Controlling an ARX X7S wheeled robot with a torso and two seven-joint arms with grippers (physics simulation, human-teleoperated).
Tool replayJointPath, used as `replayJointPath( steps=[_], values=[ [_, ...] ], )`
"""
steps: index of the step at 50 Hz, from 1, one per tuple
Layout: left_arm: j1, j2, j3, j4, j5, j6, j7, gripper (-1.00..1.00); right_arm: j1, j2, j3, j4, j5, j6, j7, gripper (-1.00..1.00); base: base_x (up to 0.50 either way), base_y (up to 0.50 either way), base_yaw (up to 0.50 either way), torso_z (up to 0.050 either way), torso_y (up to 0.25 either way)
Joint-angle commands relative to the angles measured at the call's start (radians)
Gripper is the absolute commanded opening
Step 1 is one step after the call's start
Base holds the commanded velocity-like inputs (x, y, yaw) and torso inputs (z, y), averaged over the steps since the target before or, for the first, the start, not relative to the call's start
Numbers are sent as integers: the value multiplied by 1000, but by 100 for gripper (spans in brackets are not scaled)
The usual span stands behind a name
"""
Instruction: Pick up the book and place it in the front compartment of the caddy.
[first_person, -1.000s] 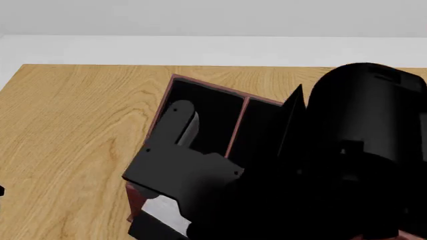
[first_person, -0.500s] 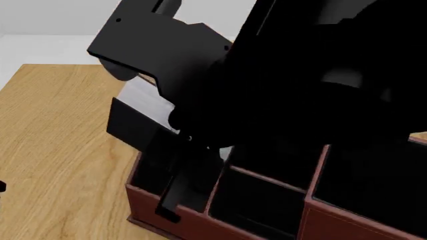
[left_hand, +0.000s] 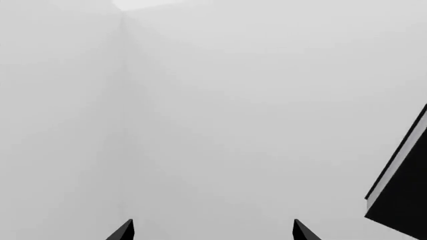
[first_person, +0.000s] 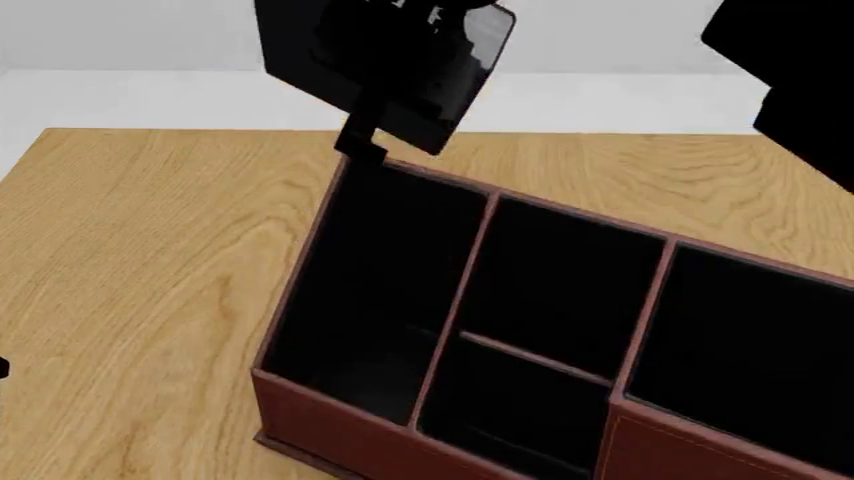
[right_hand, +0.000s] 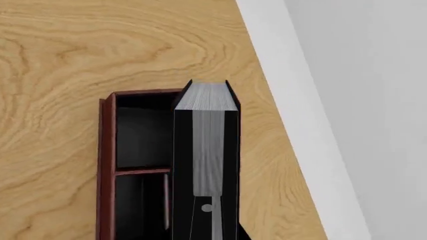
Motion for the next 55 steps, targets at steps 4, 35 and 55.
replayJointPath(
  steps=[4,35,55],
  values=[
    [22,-2,-10,-8,22,46,43,100,-3,-172,-96,259,-321,-94,-291,-100,0,0,0,0,0],
    [78,-23,3,-22,69,104,45,100,-141,-120,-216,289,-609,-81,-515,-100,0,0,0,0,1],
    [89,-30,10,-24,78,113,40,100,-254,-116,-185,274,-600,-61,-444,-100,0,0,0,1,2]
  ],
)
